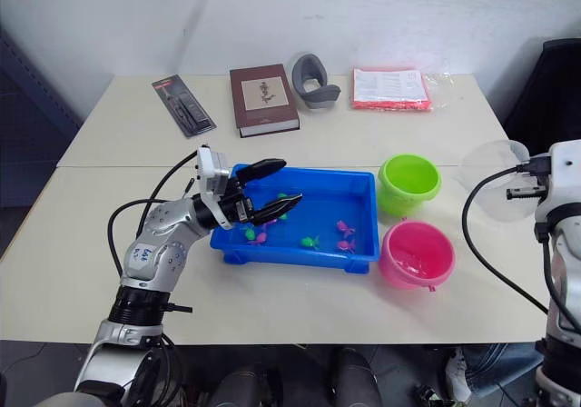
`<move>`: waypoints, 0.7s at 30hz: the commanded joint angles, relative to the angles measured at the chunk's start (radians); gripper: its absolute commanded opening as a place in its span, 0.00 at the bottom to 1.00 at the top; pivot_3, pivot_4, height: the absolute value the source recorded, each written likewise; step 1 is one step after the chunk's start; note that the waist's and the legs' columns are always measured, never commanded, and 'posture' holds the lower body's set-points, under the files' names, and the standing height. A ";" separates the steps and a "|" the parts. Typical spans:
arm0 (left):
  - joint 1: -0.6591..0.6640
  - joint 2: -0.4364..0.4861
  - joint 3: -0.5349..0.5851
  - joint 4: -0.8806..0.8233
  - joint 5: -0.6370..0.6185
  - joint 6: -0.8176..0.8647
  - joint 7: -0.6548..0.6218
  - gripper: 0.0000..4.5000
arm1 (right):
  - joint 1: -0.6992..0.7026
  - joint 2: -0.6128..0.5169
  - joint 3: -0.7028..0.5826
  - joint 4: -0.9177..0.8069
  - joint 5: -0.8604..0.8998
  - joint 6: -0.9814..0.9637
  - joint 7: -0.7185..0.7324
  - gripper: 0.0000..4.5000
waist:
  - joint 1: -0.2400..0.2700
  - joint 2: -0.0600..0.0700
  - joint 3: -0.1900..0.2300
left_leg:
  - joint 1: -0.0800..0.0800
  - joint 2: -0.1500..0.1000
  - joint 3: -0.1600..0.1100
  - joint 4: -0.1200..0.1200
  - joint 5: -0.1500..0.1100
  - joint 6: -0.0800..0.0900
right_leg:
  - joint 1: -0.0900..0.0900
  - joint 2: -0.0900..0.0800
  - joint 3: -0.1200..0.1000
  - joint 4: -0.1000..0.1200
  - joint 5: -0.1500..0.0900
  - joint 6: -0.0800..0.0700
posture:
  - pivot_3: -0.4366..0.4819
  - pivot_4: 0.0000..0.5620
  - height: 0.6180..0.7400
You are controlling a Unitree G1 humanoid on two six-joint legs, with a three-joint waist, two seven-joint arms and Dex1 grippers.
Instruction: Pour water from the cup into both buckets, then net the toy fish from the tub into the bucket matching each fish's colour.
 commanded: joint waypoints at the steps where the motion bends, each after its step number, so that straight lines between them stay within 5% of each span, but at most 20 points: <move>1: 0.006 0.002 -0.009 -0.033 0.014 -0.028 0.001 1.00 | -0.049 -0.041 0.041 0.044 -0.052 -0.109 0.000 0.02 | -0.001 0.000 0.000 | 0.000 0.000 0.000 0.000 0.000 0.000 | 0.000 0.000 0.000 0.000 0.000 0.000 | 0.48 0.27 1.00; 21: 0.034 0.002 -0.041 -0.040 0.051 -0.080 0.007 1.00 | -0.187 -0.122 0.309 0.289 -0.343 -0.526 -0.050 0.02 | -0.002 0.000 0.000 | -0.001 0.001 0.000 0.000 0.001 -0.002 | 0.000 0.000 0.000 -0.001 0.000 0.001 | 0.48 0.27 1.00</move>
